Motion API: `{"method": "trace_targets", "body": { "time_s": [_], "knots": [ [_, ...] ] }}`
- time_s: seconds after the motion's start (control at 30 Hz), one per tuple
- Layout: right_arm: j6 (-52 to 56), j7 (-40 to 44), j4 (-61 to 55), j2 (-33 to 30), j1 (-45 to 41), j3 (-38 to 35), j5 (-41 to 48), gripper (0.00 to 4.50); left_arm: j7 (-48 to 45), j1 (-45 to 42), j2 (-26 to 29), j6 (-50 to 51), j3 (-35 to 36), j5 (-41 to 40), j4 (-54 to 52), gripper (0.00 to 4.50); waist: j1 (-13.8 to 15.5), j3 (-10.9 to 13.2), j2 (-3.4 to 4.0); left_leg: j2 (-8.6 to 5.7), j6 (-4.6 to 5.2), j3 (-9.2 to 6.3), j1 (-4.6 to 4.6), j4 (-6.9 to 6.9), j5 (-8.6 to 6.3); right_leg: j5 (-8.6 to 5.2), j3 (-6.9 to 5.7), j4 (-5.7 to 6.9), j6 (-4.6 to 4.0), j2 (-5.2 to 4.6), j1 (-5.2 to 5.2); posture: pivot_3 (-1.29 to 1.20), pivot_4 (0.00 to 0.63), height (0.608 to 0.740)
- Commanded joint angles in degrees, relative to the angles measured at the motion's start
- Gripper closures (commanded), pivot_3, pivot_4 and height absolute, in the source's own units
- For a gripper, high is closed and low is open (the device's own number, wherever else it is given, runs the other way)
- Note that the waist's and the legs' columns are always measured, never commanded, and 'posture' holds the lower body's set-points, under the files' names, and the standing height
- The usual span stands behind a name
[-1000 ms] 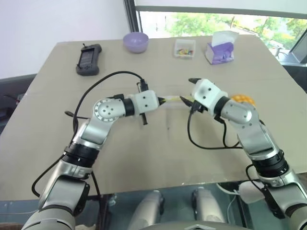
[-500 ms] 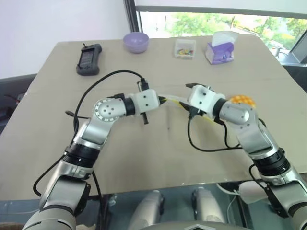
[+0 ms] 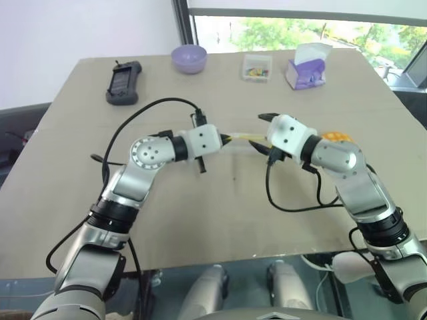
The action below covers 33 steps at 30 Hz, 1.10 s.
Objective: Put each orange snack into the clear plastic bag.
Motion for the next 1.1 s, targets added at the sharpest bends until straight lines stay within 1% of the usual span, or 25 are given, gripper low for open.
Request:
{"method": "trace_targets", "body": {
  "time_s": [0.03, 0.43, 0.7, 0.83, 0.9, 0.97, 1.1],
  "knots": [
    [0.1, -0.8, -1.9, -0.2, -0.1, -1.5, -0.4, 1.37, -0.2, -0.5, 0.3, -0.5, 1.7, -0.5, -2.2, 4.50, 0.0, 0.0, 0.00, 0.00, 0.00, 0.00, 0.00, 0.00, 0.00, 0.00, 0.00, 0.00, 0.00, 0.00, 0.00, 0.00, 0.150, 0.740],
    [-0.3, -1.5, 1.5, -0.4, -1.0, -0.9, -2.3, 1.37, -0.4, -0.4, 0.2, -0.8, 1.6, -0.4, -2.7, 4.50, 0.0, 0.0, 0.00, 0.00, 0.00, 0.00, 0.00, 0.00, 0.00, 0.00, 0.00, 0.00, 0.00, 0.00, 0.00, 0.00, 0.150, 0.740],
    [0.3, -2.1, 3.8, 0.9, -1.6, 0.0, -4.1, 1.37, -1.2, 1.2, 0.3, -3.1, 0.9, -0.4, -4.1, 4.50, 0.0, 0.0, 0.00, 0.00, 0.00, 0.01, 0.00, 0.00, 0.00, 0.00, 0.01, -0.01, 0.00, 0.00, 0.00, 0.00, 0.150, 0.740],
    [1.3, -4.4, 6.5, 2.2, -1.8, 0.6, -6.4, 1.37, -1.4, 1.7, -0.5, -2.7, 0.9, -1.2, -5.5, 4.50, 0.0, 0.0, 0.00, 0.00, 0.00, 0.01, 0.00, 0.00, 0.00, 0.00, 0.01, 0.00, 0.00, 0.00, 0.00, 0.00, 0.150, 0.740],
    [2.7, -6.7, 8.5, 2.4, -1.2, -0.4, -7.8, 1.37, -1.6, 2.1, -0.3, -2.7, 1.1, -1.0, -5.6, 4.50, 0.0, 0.0, 0.00, 0.00, 0.00, 0.00, 0.00, 0.00, 0.00, 0.00, 0.01, 0.00, 0.00, 0.00, 0.00, 0.00, 0.150, 0.740],
    [3.5, -8.3, 10.0, 1.4, -0.2, -1.7, -9.0, 1.37, -1.6, 2.3, 0.1, -2.7, 1.4, -0.7, -5.4, 4.50, 0.1, 0.0, 0.00, 0.00, 0.00, 0.01, 0.00, 0.00, 0.00, 0.00, 0.01, 0.00, 0.00, 0.00, 0.00, 0.00, 0.150, 0.740],
    [1.2, -9.7, 11.6, -3.4, 2.4, -2.2, -11.7, 1.37, -1.6, 2.5, 0.5, -2.7, 1.7, -0.4, -5.0, 4.50, 0.2, 0.0, 0.00, -0.01, 0.00, 0.00, 0.00, -0.01, 0.00, 0.00, 0.00, -0.02, 0.00, -0.01, 0.00, 0.00, 0.150, 0.740]
  ]
}}
